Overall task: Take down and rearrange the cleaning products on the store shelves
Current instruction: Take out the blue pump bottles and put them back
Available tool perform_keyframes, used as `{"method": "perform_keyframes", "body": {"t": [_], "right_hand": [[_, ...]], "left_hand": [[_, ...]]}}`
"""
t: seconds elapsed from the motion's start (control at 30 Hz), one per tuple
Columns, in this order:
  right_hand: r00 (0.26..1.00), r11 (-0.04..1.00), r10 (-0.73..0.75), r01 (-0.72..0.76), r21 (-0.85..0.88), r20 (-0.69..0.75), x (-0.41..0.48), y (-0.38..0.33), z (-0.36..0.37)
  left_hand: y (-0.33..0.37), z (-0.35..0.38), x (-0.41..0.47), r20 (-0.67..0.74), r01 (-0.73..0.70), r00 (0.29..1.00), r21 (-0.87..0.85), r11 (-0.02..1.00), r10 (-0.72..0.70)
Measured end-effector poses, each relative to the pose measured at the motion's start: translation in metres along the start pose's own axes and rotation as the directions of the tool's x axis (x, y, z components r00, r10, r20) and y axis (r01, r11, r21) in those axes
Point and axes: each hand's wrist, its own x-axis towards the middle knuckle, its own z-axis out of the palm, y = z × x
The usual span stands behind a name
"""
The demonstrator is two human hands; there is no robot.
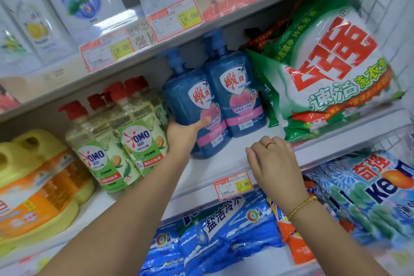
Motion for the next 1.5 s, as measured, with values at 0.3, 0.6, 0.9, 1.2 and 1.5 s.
{"method": "perform_keyframes", "body": {"t": [0.3, 0.6, 0.9, 1.2, 1.5], "right_hand": [[0.986, 0.832, 0.139, -0.165, 0.530, 0.090, -0.010, -0.013, -0.041], [0.792, 0.309, 0.396, -0.591, 0.745, 0.465, -0.007, -0.002, -0.084], [0.585, 0.255, -0.229, -0.735, 0.628, 0.778, -0.030, -0.003, -0.107], [0.591, 0.484, -0.343, -0.555, 0.677, 0.730, -0.076, -0.081, -0.069], [0.520, 0.502, -0.462, -0.514, 0.695, 0.718, -0.048, -0.149, -0.064]], "left_hand": [[0.017, -0.010, -0.022, 0.057, 0.153, 0.988, -0.172, 0.973, -0.146], [0.055, -0.006, -0.062, 0.317, 0.342, 0.919, -0.345, 0.874, -0.235], [0.031, -0.075, -0.141, 0.402, 0.238, 0.900, -0.134, 0.962, -0.167], [-0.015, -0.170, -0.208, 0.300, -0.150, 0.944, 0.019, 0.989, 0.137], [0.005, -0.238, -0.196, 0.163, -0.195, 0.967, -0.020, 0.981, 0.195]]}}
